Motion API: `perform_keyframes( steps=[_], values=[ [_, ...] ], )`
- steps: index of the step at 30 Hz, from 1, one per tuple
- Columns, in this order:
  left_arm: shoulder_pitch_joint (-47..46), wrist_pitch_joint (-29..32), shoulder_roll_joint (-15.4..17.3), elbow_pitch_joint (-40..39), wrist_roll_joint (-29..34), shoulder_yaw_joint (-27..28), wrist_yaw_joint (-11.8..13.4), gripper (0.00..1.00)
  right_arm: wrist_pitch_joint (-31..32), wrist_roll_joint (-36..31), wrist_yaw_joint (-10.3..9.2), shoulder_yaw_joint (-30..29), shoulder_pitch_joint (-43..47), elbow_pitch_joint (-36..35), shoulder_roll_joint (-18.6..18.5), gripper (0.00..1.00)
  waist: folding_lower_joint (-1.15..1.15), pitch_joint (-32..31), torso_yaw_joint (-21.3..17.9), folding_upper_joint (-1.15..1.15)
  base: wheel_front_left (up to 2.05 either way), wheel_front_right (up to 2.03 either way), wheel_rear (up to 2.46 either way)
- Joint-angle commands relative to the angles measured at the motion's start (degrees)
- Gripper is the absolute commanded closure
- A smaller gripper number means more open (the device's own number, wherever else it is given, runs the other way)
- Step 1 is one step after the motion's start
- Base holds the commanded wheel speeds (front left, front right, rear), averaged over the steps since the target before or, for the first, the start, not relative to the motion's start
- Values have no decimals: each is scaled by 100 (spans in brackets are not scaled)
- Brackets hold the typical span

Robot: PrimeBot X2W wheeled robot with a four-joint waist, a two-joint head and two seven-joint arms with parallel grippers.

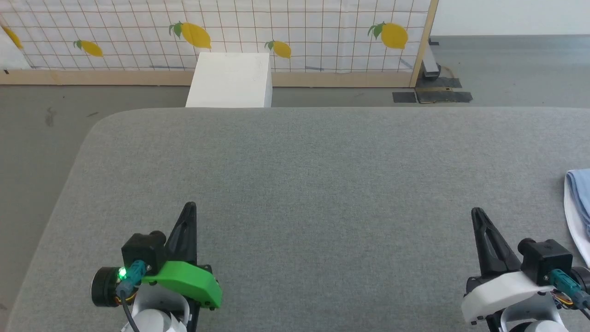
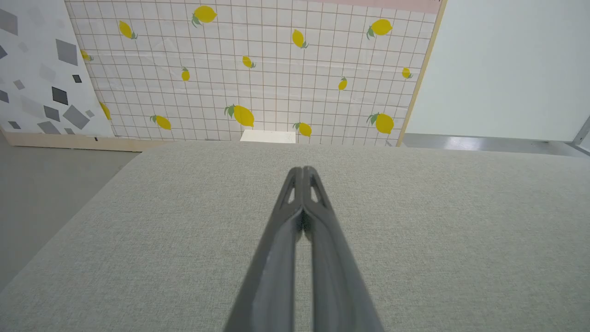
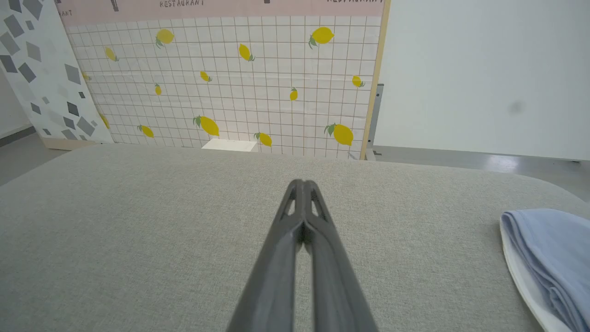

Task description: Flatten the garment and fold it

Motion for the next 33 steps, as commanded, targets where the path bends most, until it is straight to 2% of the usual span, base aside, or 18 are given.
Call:
perform_keyframes(
  steps=[1, 33],
  values=[
    [105, 37, -14, -44, 78, 24, 45, 100, 28, -59, -5, 28, -88, -31, 8, 100, 0, 0, -2, 0, 0, 0, 0],
    [242, 410, -21, -363, 477, 179, 189, 100, 246, -186, -7, 193, -165, -56, 13, 100, 0, -13, -65, 0, 0, 0, 0]
  ],
)
